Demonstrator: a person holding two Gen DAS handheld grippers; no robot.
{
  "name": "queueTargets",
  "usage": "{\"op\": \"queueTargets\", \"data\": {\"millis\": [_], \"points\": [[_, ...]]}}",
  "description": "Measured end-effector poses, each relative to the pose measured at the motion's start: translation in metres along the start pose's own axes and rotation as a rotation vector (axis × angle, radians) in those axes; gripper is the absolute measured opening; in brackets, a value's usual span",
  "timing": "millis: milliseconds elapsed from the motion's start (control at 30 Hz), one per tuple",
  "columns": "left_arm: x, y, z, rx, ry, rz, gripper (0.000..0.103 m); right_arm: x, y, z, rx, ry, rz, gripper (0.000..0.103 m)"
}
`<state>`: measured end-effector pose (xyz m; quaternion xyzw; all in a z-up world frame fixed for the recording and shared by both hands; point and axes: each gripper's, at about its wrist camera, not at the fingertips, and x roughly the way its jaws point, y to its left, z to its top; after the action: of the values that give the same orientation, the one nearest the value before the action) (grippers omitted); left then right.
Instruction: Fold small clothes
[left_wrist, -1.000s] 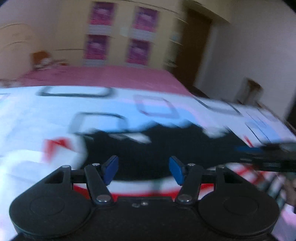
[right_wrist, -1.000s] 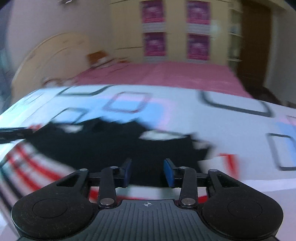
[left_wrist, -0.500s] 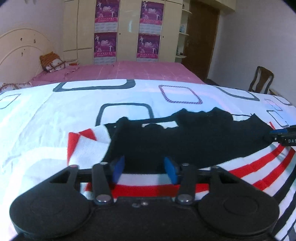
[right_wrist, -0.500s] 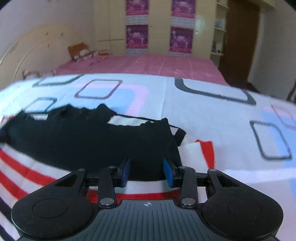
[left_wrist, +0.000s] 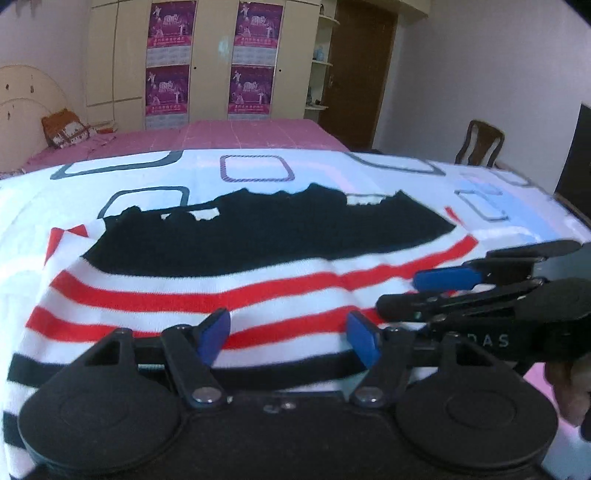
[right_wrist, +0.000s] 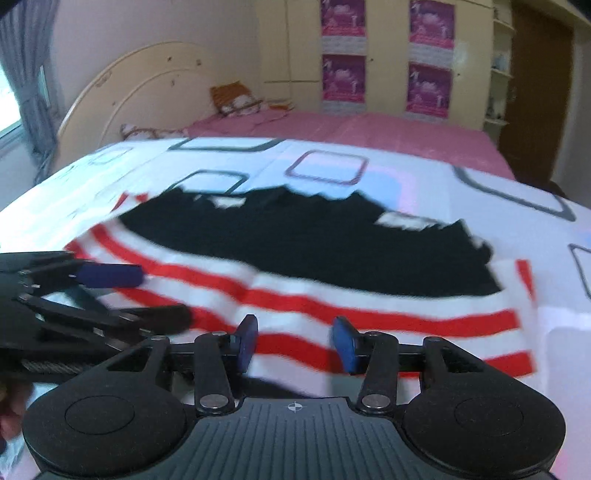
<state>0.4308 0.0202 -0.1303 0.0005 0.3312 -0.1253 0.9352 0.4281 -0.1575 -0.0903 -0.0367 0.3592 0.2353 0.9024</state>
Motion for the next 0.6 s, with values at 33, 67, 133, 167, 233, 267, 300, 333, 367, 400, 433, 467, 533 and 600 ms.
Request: {"op": "queueTargets", "data": {"millis": [33, 67, 133, 167, 233, 267, 300, 333, 367, 400, 433, 467, 533, 600], "points": [[-0.002, 0.002, -0.002, 0.001, 0.000, 0.004, 0.071, 0.001, 0.000, -0.002, -0.009, 0.010, 0.004, 0.046], [-0.005, 0.005, -0.003, -0.007, -0.001, 0.001, 0.071, -0.001, -0.002, -0.003, -0.021, 0.019, 0.001, 0.046], [-0.014, 0.015, -0.005, -0.007, -0.006, 0.037, 0.071, -0.007, -0.010, -0.005, -0.038, 0.028, -0.035, 0.046], [-0.018, 0.024, -0.006, -0.010, -0.007, 0.062, 0.071, -0.013, -0.022, -0.007, -0.018, 0.033, -0.077, 0.046], [-0.028, 0.047, -0.012, -0.034, -0.008, 0.122, 0.072, -0.025, -0.045, -0.015, 0.029, 0.051, -0.176, 0.046], [-0.033, 0.060, -0.016, -0.055, -0.003, 0.147, 0.072, -0.031, -0.060, -0.021, 0.067, 0.065, -0.214, 0.046], [-0.038, 0.070, -0.019, -0.076, -0.003, 0.149, 0.072, -0.036, -0.075, -0.027, 0.122, 0.079, -0.215, 0.046], [-0.042, 0.076, -0.020, -0.089, -0.003, 0.147, 0.071, -0.041, -0.086, -0.033, 0.161, 0.087, -0.200, 0.046], [-0.044, 0.075, -0.019, -0.082, -0.001, 0.157, 0.071, -0.044, -0.087, -0.036, 0.158, 0.085, -0.191, 0.046], [-0.047, 0.069, -0.016, -0.074, 0.000, 0.176, 0.067, -0.047, -0.083, -0.035, 0.145, 0.081, -0.205, 0.046], [-0.051, 0.062, -0.014, -0.075, -0.011, 0.175, 0.065, -0.053, -0.076, -0.031, 0.142, 0.064, -0.211, 0.046], [-0.056, 0.054, -0.012, -0.083, -0.032, 0.149, 0.066, -0.061, -0.067, -0.028, 0.142, 0.027, -0.184, 0.046], [-0.062, 0.030, -0.012, -0.074, -0.056, 0.094, 0.066, -0.064, -0.046, -0.025, 0.125, 0.010, -0.137, 0.046], [-0.061, 0.003, -0.015, -0.025, -0.055, 0.057, 0.067, -0.059, -0.018, -0.027, 0.080, 0.026, -0.089, 0.046]]}}
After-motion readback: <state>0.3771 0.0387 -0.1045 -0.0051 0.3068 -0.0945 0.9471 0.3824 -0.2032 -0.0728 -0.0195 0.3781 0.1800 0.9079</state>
